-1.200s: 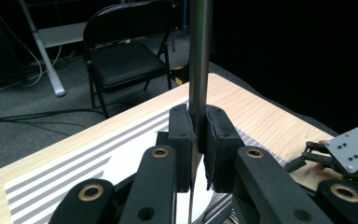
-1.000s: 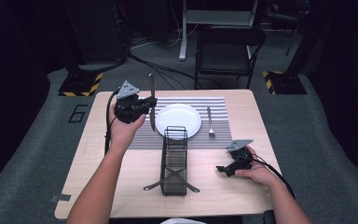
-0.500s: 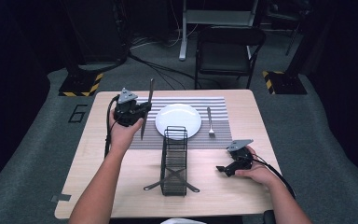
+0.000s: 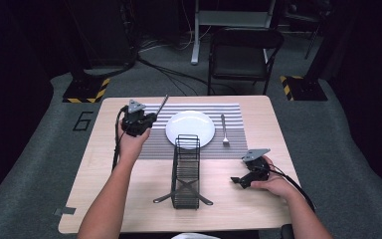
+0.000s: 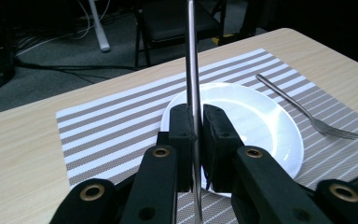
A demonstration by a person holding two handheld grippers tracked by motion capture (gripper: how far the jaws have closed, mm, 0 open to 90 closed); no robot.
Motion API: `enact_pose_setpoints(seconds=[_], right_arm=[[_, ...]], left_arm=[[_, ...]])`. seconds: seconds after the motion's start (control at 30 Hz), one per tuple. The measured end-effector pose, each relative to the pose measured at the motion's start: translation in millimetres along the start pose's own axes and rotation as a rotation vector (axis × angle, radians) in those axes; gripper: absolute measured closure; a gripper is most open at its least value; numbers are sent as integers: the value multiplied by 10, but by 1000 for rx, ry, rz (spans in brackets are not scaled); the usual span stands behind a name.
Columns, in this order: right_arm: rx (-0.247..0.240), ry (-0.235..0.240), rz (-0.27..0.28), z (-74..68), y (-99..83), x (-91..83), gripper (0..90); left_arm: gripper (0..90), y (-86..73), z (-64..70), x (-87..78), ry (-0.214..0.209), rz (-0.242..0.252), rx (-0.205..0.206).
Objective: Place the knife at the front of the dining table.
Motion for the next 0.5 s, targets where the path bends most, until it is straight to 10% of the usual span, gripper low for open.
enact_pose_setpoints(seconds=[0.5], right_arm=[[8,0,-4,-6,-2,-3,0]], left_arm=[[829,-25,-125,246,83,12,-39]])
Point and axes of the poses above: each handheld gripper's, and its own axes: x roughly forward along the jaws, y roughly out of its top, z roughly to its right, the point moved 2 cm from there along x, roughly forward along the jaws, and after that the axes turned 10 degrees about -y, right-handed, at the moved point
